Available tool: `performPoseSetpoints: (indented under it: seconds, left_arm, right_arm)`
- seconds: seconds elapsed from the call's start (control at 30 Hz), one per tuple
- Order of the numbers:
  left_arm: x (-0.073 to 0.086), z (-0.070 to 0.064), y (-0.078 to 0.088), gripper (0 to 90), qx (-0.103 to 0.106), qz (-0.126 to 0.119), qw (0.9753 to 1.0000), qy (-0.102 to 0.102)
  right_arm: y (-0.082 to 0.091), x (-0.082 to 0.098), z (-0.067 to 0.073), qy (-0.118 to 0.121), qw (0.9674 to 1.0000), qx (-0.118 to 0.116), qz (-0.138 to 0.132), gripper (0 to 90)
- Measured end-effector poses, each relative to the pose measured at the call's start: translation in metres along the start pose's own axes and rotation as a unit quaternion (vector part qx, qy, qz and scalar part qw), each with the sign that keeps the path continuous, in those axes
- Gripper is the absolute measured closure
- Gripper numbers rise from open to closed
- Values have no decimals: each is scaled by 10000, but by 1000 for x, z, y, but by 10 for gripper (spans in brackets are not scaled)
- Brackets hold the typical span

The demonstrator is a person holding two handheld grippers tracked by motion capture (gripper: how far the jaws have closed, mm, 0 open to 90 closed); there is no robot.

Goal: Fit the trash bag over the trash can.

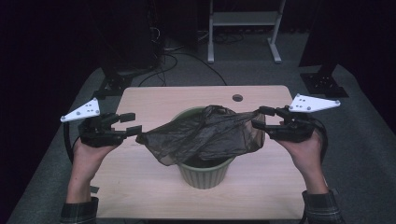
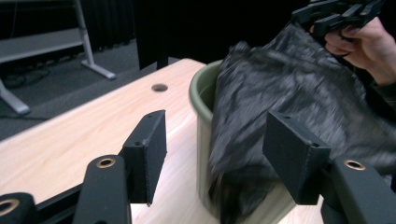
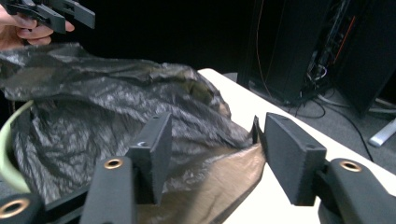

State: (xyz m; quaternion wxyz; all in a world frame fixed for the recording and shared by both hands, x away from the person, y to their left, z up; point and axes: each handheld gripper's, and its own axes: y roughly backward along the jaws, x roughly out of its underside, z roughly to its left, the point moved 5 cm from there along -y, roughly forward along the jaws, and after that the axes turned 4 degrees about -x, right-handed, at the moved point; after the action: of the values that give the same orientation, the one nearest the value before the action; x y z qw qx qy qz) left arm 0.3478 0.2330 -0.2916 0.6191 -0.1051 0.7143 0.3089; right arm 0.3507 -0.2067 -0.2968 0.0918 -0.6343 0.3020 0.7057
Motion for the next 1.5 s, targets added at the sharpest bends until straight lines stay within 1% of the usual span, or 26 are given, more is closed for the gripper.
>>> performPoseSetpoints:
  seconds: [0.13, 0.3, 0.5, 0.67, 0.73, 0.87, 0.9, 0.97, 1.0, 1.03, 1.07, 1.13, 1.2, 1.27, 1.33, 1.37, 1.5]
  left_arm:
    - [-17, -12, -14, 365, 200, -23, 9997, -99]
    - [-33, -28, -37, 349, 451, -39, 9988, -169]
    - [-45, -45, -66, 333, 711, 66, 9972, -219]
    - [-51, -58, -88, 314, 847, 237, 9957, -290]
    - [-50, -62, -95, 306, 873, 349, 9950, -339]
    - [-45, -67, -108, 291, 820, 545, 9943, -412]
    - [-43, -67, -109, 291, 770, 617, 9941, -452]
    - [-40, -67, -113, 294, 646, 677, 9943, -519]
    - [-39, -66, -113, 310, 604, 711, 9943, -525]
    - [-37, -65, -114, 356, 581, 761, 9939, -546]
    - [-36, -64, -114, 432, 582, 798, 9936, -541]
    - [-34, -60, -114, 584, 492, 906, 9932, -538]
    - [-32, -58, -113, 720, 492, 944, 9929, -533]
    - [-29, -56, -112, 830, 544, 965, 9927, -481]
    - [-28, -54, -110, 882, 628, 923, 9930, -375]
    - [-28, -54, -110, 900, 621, 902, 9934, -347]
    - [-29, -50, -108, 900, 513, 844, 9947, -282]
  right_arm:
    - [-8, -6, 4, 50, 10000, -63, 3, 391]
    - [-20, -4, 7, 68, 9998, -132, 94, 392]
    - [-32, -2, 11, 83, 9995, -246, 167, 395]
    - [-39, 1, 14, 99, 9992, -312, 228, 395]
    - [-40, 1, 15, 92, 9991, -337, 244, 395]
    - [-43, 2, 16, 98, 9989, -374, 259, 395]
    - [-44, 2, 17, 112, 9989, -377, 262, 395]
    - [-45, 3, 17, 124, 9988, -400, 273, 394]
    - [-45, 3, 18, 119, 9987, -415, 286, 393]
    - [-45, 3, 18, 120, 9986, -416, 293, 390]
    - [-45, 3, 18, 124, 9986, -411, 293, 388]
    - [-44, 3, 17, 120, 9987, -397, 287, 384]
    - [-43, 4, 16, 102, 9988, -370, 289, 381]
    - [-41, 5, 15, 86, 9990, -349, 279, 381]
    - [-39, 5, 14, 81, 9990, -346, 269, 381]
    - [-39, 6, 14, 79, 9990, -339, 269, 381]
    - [-36, 8, 11, 53, 9991, -296, 286, 376]
